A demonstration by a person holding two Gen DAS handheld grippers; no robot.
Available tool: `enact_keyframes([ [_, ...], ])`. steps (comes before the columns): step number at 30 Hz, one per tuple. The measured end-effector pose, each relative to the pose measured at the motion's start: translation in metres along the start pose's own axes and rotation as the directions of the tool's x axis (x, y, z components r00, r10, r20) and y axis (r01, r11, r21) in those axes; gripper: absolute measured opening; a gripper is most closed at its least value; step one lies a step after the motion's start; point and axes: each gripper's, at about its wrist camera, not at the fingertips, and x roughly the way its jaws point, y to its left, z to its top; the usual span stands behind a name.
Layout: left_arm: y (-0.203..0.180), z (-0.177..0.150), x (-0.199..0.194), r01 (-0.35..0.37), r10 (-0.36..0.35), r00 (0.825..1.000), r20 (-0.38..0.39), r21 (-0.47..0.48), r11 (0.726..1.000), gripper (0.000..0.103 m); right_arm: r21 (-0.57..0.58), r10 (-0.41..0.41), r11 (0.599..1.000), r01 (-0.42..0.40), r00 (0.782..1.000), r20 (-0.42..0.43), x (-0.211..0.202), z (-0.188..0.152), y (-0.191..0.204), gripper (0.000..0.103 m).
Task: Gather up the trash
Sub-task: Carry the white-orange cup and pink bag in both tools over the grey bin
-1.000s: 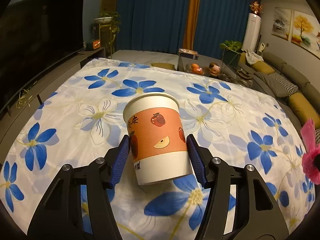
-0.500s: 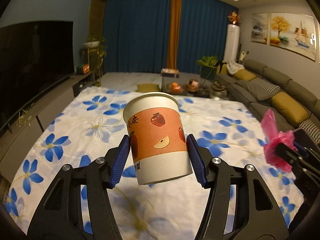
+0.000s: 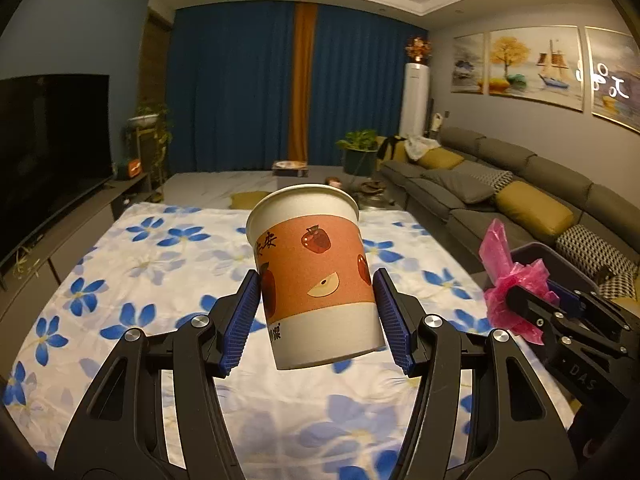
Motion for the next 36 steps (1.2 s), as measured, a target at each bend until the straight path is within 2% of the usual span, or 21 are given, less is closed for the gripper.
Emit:
enact_keyframes([
  [15,-0.066,-0.002,0.001,0.100,-0.101,0.995,-0.001,0.077,0.992,0.057,0.043,-0.090,0.995,0.089,0.996,0.017,-0.023,-0.008,-0.044,0.037],
  [21,-0.096,0.000,0.009,0.156,-0.156,0.988,0.000,0.097,0.983,0.057,0.080,-0.159,0.984,0.157,0.987,0.028,-0.028,-0.007,-0.076,0.037],
  [27,-0.137,0.004,0.019,0.239,-0.242,0.970,0.005,0.124,0.963,0.057,0.141,-0.257,0.958,0.251,0.966,0.022,-0.031,-0.008,-0.122,0.037],
  [36,-0.194,0.004,0.051,0.356,-0.356,0.934,-0.025,0.137,0.924,0.057,0.211,-0.345,0.919,0.334,0.938,0.017,-0.031,-0.009,-0.177,0.037],
])
